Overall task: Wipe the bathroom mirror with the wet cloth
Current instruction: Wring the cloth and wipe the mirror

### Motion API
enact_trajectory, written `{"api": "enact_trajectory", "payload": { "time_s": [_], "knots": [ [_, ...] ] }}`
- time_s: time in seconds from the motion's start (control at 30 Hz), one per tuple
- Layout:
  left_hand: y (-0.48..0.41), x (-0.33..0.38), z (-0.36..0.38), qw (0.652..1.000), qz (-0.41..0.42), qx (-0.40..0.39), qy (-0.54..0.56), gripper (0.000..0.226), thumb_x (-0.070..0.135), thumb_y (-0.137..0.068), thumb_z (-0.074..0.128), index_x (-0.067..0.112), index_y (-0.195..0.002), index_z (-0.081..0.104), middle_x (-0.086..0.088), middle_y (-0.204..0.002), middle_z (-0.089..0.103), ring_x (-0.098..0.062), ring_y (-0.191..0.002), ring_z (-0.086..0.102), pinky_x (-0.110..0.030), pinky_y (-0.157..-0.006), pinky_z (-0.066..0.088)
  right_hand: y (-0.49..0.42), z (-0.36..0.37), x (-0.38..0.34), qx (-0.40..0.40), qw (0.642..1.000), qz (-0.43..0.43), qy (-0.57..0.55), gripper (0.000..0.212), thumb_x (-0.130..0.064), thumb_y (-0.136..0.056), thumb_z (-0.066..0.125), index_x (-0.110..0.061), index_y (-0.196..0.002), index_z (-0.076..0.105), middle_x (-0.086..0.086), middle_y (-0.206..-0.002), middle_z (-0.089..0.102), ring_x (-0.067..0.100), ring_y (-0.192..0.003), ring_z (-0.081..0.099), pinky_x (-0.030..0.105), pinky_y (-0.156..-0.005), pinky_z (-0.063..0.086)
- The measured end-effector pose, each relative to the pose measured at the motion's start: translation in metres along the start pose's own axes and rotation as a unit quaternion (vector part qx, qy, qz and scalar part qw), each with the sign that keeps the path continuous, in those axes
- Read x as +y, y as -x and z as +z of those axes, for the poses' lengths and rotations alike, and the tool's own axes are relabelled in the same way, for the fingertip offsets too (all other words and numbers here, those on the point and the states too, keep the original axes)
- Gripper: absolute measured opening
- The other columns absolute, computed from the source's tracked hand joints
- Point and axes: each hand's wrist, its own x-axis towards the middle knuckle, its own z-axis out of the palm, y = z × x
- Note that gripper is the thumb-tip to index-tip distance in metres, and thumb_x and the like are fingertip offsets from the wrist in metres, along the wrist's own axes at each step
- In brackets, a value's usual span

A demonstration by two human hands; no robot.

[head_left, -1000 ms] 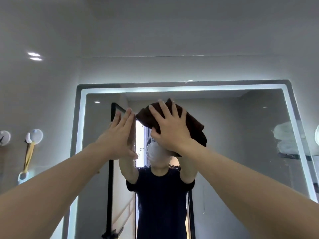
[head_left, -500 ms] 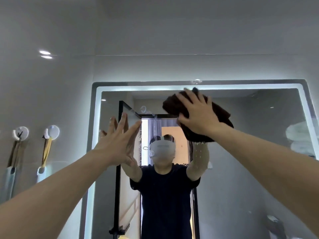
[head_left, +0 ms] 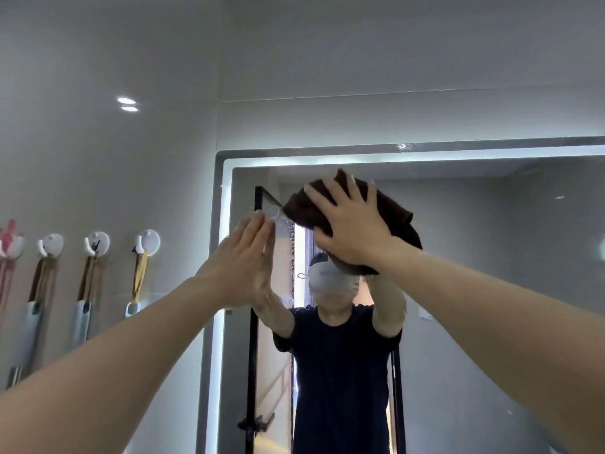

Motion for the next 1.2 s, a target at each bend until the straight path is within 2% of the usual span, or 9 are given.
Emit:
{"api": "enact_trajectory", "payload": {
  "time_s": [0.07, 0.17, 0.27, 0.33, 0.5, 0.67, 0.83, 0.97, 1.2],
  "knots": [
    [0.009, -0.012, 0.006, 1.0, -0.012, -0.001, -0.024, 0.15, 0.078, -0.071, 0.069, 0.01, -0.142, -0.043, -0.013, -0.152, -0.047, -0.024, -0.127, -0.056, -0.043, -0.121, -0.022, 0.026, 0.009, -0.008, -0.011, 0.998, -0.057, 0.012, 0.078, -0.055, -0.093, 0.048, -0.036, -0.161, 0.015, 0.005, -0.17, 0.014, 0.044, -0.156, 0.008, 0.076, -0.116, 0.012],
    [0.014, -0.022, 0.017, 0.997, -0.062, -0.003, 0.05, 0.159, 0.079, -0.061, 0.077, 0.015, -0.151, -0.037, -0.012, -0.158, -0.044, -0.031, -0.148, -0.038, -0.049, -0.128, -0.001, 0.061, 0.019, -0.003, -0.047, 0.98, -0.185, 0.06, 0.081, -0.058, -0.092, 0.053, -0.036, -0.161, 0.017, 0.004, -0.171, 0.016, 0.043, -0.156, 0.009, 0.074, -0.118, 0.014],
    [0.013, -0.024, 0.024, 0.996, -0.069, -0.005, 0.064, 0.156, 0.078, -0.062, 0.077, 0.019, -0.148, -0.039, -0.009, -0.159, -0.044, -0.03, -0.151, -0.032, -0.05, -0.128, 0.003, 0.07, 0.014, 0.016, -0.077, 0.954, -0.271, 0.097, 0.078, -0.061, -0.092, 0.048, -0.035, -0.16, 0.021, 0.005, -0.17, 0.021, 0.042, -0.155, 0.015, 0.072, -0.119, 0.017],
    [0.012, -0.024, 0.025, 0.996, -0.07, 0.003, 0.057, 0.155, 0.079, -0.063, 0.075, 0.019, -0.149, -0.039, -0.008, -0.159, -0.044, -0.03, -0.15, -0.033, -0.051, -0.128, 0.004, 0.062, 0.006, 0.028, -0.078, 0.959, -0.252, 0.104, 0.08, -0.063, -0.091, 0.046, -0.035, -0.161, 0.019, 0.005, -0.169, 0.022, 0.041, -0.155, 0.017, 0.07, -0.119, 0.018],
    [0.009, -0.024, 0.031, 0.996, -0.076, 0.017, 0.048, 0.155, 0.082, -0.062, 0.073, 0.019, -0.147, -0.04, -0.009, -0.162, -0.039, -0.031, -0.152, -0.03, -0.051, -0.128, 0.006, 0.007, -0.009, 0.033, -0.022, 0.997, -0.062, 0.035, 0.08, -0.051, -0.093, 0.055, -0.035, -0.161, 0.015, 0.003, -0.171, 0.013, 0.04, -0.156, 0.009, 0.07, -0.121, 0.011],
    [0.01, -0.023, 0.031, 0.995, -0.071, 0.039, 0.062, 0.153, 0.073, -0.065, 0.079, 0.016, -0.155, -0.031, -0.009, -0.164, -0.036, -0.032, -0.154, -0.025, -0.049, -0.128, 0.009, -0.064, -0.015, 0.004, 0.04, 0.998, 0.04, -0.026, 0.073, -0.049, -0.094, 0.05, -0.031, -0.159, 0.022, 0.003, -0.17, 0.013, 0.042, -0.156, 0.006, 0.073, -0.118, 0.01],
    [0.016, -0.023, 0.027, 0.991, -0.057, 0.052, 0.107, 0.152, 0.065, -0.066, 0.084, 0.018, -0.156, -0.029, -0.005, -0.164, -0.035, -0.023, -0.153, -0.028, -0.038, -0.129, 0.007, -0.101, -0.008, -0.033, 0.056, 0.997, 0.05, -0.03, 0.074, -0.052, -0.094, 0.047, -0.031, -0.159, 0.02, 0.004, -0.17, 0.01, 0.045, -0.154, 0.006, 0.074, -0.118, 0.008],
    [0.016, -0.028, 0.028, 0.989, -0.053, 0.053, 0.13, 0.153, 0.066, -0.064, 0.085, 0.022, -0.157, -0.028, 0.0, -0.164, -0.037, -0.018, -0.153, -0.029, -0.037, -0.126, 0.012, -0.094, 0.0, -0.058, 0.05, 0.998, 0.028, -0.02, 0.074, -0.052, -0.095, 0.047, -0.03, -0.16, 0.02, 0.005, -0.171, 0.009, 0.045, -0.154, 0.006, 0.074, -0.117, 0.009],
    [0.038, -0.042, 0.041, 0.991, -0.038, 0.067, 0.11, 0.145, 0.065, -0.072, 0.079, 0.007, -0.157, -0.022, -0.007, -0.168, -0.026, -0.019, -0.155, -0.025, -0.03, -0.126, -0.009, -0.013, 0.023, -0.086, 0.015, 0.997, -0.076, 0.001, 0.079, -0.053, -0.09, 0.054, -0.031, -0.159, 0.025, 0.007, -0.169, 0.02, 0.045, -0.154, 0.014, 0.076, -0.117, 0.013]
  ]
}}
